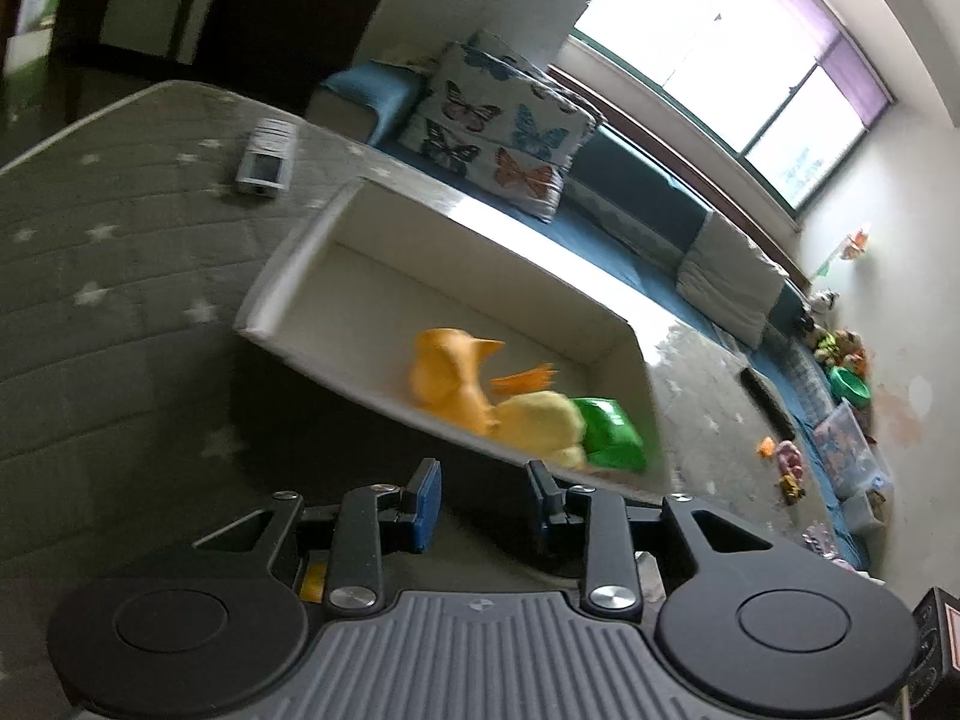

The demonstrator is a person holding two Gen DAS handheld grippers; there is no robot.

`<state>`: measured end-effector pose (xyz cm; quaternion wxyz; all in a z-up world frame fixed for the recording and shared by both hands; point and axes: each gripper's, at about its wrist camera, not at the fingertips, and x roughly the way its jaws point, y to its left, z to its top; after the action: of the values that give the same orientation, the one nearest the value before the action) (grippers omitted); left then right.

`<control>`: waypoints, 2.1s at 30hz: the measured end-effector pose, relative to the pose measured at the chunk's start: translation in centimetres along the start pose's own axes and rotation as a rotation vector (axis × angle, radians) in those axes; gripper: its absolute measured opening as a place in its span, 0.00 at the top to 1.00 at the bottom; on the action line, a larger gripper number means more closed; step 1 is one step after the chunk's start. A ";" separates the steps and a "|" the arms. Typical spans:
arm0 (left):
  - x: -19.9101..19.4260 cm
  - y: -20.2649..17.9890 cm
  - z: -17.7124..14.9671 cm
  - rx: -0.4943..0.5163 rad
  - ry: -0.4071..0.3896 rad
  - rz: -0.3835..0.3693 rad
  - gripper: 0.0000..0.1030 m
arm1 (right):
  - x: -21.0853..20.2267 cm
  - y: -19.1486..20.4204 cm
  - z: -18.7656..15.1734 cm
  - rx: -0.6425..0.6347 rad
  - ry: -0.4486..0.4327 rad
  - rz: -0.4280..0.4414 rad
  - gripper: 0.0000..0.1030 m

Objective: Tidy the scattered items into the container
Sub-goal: 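Move the left tool to the small yellow rubber duck and grasp it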

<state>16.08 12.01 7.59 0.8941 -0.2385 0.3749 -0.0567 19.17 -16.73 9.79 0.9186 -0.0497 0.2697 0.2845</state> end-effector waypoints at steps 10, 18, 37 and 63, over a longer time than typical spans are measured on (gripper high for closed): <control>-3.8 5.8 -3.1 -0.060 -0.014 0.099 0.67 | 0.4 4.8 -1.5 -0.038 0.044 0.133 0.41; -3.0 8.5 -5.1 -0.140 0.042 0.092 0.67 | 1.3 7.8 -2.4 -0.084 0.088 0.198 0.40; -1.8 7.9 -6.7 -0.236 0.136 -0.075 0.67 | 3.0 9.3 -3.8 -0.156 0.147 0.182 0.40; -2.4 7.7 -3.6 -0.217 0.041 -0.056 0.66 | 2.3 8.9 -3.4 -0.179 0.117 0.129 0.43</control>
<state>11.25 18.06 3.38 0.8533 -0.3430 0.3901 -0.0455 14.31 -9.00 6.21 0.8729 -0.1307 0.2989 0.3627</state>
